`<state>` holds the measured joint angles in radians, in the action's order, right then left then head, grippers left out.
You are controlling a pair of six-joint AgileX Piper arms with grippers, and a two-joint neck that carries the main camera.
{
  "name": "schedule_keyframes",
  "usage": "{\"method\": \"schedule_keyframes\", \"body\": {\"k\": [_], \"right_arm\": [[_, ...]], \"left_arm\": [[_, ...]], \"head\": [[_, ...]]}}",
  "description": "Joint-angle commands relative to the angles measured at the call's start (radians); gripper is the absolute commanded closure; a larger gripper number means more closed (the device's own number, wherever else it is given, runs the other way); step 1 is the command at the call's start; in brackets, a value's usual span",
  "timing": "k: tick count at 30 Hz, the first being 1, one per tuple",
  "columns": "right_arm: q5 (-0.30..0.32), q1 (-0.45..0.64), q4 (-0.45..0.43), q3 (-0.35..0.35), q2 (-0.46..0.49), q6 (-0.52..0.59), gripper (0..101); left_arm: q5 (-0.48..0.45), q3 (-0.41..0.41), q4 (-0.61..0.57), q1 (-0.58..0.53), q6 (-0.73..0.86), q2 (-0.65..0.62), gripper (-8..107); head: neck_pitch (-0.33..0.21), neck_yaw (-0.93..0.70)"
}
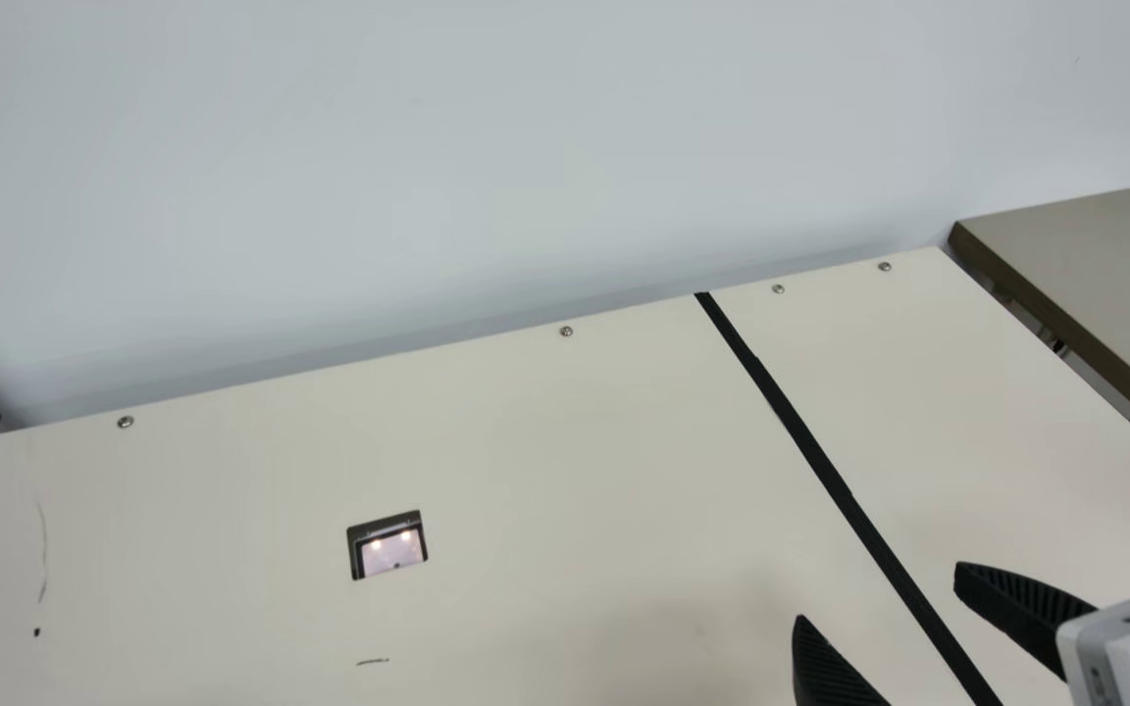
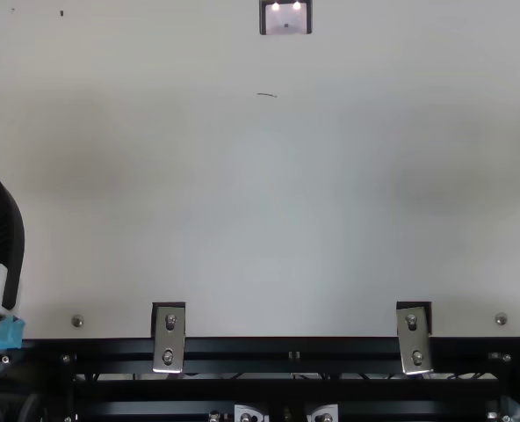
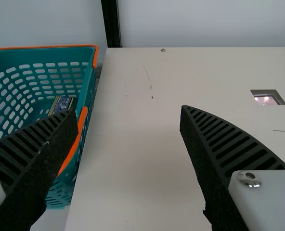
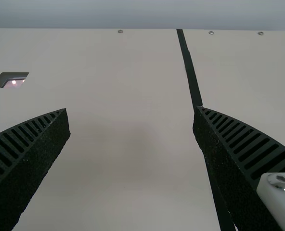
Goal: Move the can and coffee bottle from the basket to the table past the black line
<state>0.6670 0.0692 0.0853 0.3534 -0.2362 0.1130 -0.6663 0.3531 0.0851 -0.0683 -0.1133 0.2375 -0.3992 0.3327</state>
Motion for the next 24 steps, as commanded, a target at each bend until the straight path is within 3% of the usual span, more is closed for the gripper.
{"method": "schedule_keyframes", "body": {"k": [1,19,24], "right_arm": [[0.000,0.000,0.000,0.000,0.000,0.000,0],[0.000,-0.001,-0.002,0.002,0.000,-0.002,0],[0.009,-0.002,-0.001,0.051,-0.025,-0.013,0]], "left_arm": [[0.000,0.000,0.000,0.000,0.000,0.000,9],[0.000,0.000,0.000,0.000,0.000,0.000,9],[0.000,0.000,0.000,0.000,0.000,0.000,9]], "head": [[-0.025,-0.005],[-0.025,-0.005],[-0.025,-0.005]]}}
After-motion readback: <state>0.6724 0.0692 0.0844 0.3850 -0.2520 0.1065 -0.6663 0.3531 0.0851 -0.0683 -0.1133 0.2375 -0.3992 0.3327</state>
